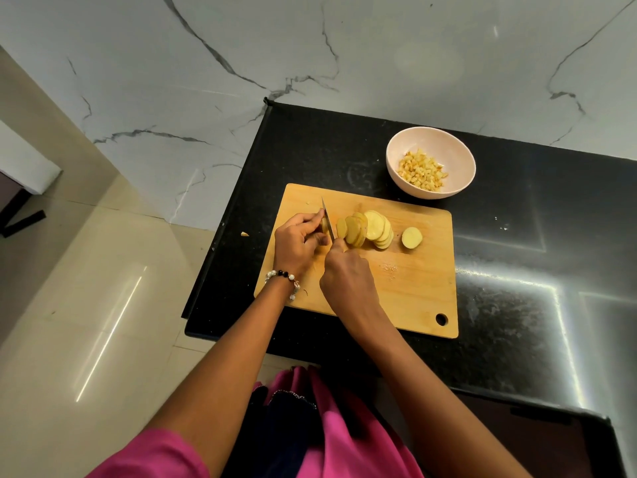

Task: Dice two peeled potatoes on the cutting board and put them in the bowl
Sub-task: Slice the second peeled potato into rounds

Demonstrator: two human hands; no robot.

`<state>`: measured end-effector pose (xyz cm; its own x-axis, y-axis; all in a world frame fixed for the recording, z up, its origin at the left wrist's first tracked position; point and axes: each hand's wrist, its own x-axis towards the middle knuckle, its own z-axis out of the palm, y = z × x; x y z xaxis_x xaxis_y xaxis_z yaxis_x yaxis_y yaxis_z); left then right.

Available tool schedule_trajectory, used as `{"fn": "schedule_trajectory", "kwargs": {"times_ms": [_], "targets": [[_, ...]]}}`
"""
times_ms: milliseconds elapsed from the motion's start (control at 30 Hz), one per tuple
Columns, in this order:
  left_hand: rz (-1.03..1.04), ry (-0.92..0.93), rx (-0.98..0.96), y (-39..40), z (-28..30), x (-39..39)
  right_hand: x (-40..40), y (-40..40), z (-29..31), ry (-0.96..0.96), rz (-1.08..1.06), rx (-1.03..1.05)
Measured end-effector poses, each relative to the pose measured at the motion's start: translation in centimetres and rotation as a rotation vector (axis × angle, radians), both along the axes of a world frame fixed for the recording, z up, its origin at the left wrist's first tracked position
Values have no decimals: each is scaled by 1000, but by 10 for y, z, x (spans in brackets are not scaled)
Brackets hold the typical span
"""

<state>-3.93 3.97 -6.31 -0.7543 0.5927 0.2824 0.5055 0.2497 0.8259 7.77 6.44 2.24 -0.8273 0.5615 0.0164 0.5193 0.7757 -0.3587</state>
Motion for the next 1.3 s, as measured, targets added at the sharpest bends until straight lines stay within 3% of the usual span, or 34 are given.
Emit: {"fn": "schedule_trajectory", "kwargs": {"times_ms": [767,967,1300], "targets": [[26,-124,-25,-1,4,-2,0,-6,-11,-109,49,23],[25,-85,-81,-2,5,-5,0,-3,-24,-17,67,33],[-6,-86,-142,-3,6,-4,25,2,-48,-126,-82,-61]]}}
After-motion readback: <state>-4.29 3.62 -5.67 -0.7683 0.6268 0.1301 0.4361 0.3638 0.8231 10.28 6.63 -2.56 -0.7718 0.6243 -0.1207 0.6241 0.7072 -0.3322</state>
